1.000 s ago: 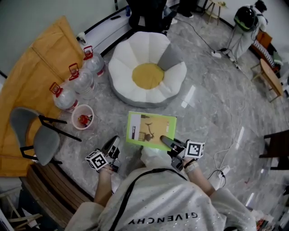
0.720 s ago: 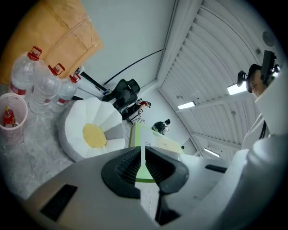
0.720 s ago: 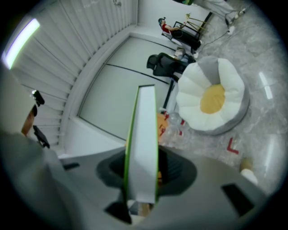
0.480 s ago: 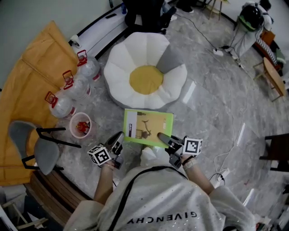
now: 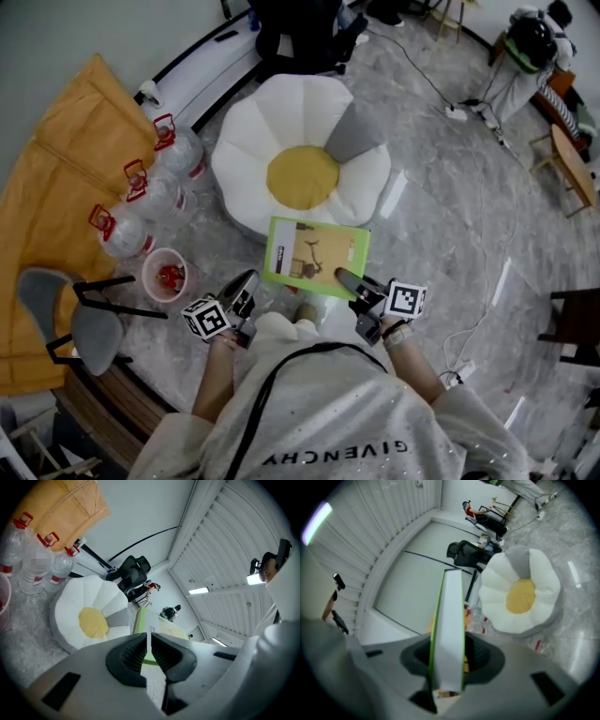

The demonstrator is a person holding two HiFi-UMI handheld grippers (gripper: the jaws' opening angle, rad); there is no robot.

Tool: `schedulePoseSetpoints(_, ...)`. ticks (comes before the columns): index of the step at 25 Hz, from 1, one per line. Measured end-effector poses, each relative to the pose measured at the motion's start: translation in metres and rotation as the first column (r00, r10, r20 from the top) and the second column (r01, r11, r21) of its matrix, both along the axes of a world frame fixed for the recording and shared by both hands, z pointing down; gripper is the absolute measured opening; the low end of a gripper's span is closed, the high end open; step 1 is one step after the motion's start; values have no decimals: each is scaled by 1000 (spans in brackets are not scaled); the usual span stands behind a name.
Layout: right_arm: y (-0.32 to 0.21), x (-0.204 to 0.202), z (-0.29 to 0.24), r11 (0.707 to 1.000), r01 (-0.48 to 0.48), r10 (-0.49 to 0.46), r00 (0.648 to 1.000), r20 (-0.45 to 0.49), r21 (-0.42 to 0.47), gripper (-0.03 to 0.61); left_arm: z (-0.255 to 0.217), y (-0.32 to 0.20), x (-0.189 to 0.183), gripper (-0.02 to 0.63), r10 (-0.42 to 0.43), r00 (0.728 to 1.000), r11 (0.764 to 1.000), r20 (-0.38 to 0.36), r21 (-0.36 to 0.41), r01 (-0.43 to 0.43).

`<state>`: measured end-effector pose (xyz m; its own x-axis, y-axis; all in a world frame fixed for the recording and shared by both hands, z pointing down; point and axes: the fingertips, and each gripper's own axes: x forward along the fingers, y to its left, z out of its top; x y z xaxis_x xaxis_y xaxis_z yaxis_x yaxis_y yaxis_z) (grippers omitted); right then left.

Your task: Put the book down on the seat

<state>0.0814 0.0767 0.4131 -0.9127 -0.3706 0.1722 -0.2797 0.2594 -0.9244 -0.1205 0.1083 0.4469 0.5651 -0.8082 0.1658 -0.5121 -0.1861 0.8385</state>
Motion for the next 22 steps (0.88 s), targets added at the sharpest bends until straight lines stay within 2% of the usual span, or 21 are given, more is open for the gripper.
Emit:
schedulePoseSetpoints(8,-12,-8,11,999,-17,17,1000,21,-38,149,22,-8,-17,37,-16,1000,996,3,-88,16)
schedulePoseSetpoints(11,-36,-17,27,997,-35,34,999,-10,-74,149,37,-42,-33,37,-12,1000,993,-20,-116,10)
schedulePoseSetpoints(16,-88,-25,30,992,-78,74,996,-50,-95,149,49,-112,-42,37,58,998,991,-26,-118,-61)
schedulePoseSetpoints(22,-160,-38,24,995,-80,75,994,-76,-60,149,50,-202,-48,36,140,990,985,-21,-101,-141)
